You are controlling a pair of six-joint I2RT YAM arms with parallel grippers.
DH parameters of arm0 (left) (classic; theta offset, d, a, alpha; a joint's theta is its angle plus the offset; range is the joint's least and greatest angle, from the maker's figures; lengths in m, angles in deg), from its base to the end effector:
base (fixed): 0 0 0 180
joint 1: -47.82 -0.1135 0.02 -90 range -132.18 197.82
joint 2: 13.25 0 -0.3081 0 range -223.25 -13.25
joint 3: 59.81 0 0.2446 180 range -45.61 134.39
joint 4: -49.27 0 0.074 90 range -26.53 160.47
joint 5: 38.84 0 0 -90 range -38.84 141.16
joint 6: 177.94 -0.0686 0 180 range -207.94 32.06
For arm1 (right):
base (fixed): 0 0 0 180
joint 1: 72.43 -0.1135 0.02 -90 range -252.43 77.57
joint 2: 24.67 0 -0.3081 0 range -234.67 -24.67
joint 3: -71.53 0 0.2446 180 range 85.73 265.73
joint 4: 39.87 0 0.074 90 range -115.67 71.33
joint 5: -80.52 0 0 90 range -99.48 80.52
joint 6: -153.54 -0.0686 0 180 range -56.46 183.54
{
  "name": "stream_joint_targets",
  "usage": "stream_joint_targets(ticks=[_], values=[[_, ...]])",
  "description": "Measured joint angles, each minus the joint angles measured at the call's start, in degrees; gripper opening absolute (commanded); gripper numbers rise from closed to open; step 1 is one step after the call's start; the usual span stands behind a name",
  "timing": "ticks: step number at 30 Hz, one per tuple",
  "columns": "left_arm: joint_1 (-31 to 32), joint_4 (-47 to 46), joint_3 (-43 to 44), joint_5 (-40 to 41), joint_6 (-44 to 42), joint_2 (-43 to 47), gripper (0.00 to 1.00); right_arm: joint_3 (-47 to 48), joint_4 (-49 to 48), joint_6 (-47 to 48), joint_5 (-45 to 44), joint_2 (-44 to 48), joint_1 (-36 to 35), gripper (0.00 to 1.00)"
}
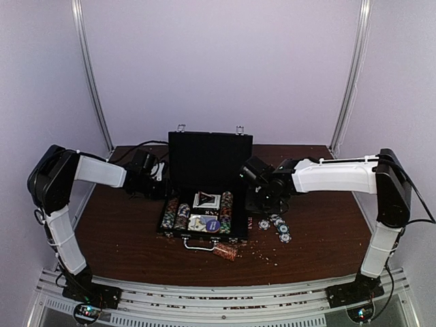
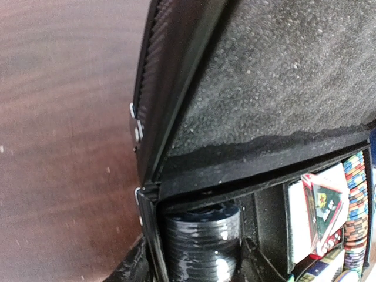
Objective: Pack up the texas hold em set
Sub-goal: Position the chip case at the center of the board, then place the dice in the slot.
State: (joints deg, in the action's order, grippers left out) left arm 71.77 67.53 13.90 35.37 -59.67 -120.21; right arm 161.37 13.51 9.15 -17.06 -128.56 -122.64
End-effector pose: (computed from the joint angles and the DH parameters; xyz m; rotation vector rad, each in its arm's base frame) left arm 0.3594 -0.1801 0.1645 0.0274 2.5675 -0.7134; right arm 0.2538 0.2906 0.2221 0.1381 2.7760 0.3262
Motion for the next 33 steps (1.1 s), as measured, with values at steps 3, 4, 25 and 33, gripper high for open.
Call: stream_joint_targets(ticks=[3, 4, 25, 33], values=[[0.4, 0.8, -0.8, 0.0, 0.1, 1.2, 0.53, 3.2, 1.3, 0.7, -0.1, -0.3, -2.6, 0.00], [0.6, 1.3, -1.1, 0.1, 0.1, 1.6, 0.57, 4.5, 1.6, 0.9, -0.1, -0.6, -3.4, 0.00], [-2.9, 12.3, -2.3, 8.9, -7.3, 18.7, 0.80, 29.3, 1.3, 2.8, 2.3, -22.3, -9.9, 0.00], [-3.8, 11.8, -8.6, 11.6, -9.6, 28.0, 0.80, 36.0, 1.3, 1.9, 2.6, -28.6, -9.9, 0.00]])
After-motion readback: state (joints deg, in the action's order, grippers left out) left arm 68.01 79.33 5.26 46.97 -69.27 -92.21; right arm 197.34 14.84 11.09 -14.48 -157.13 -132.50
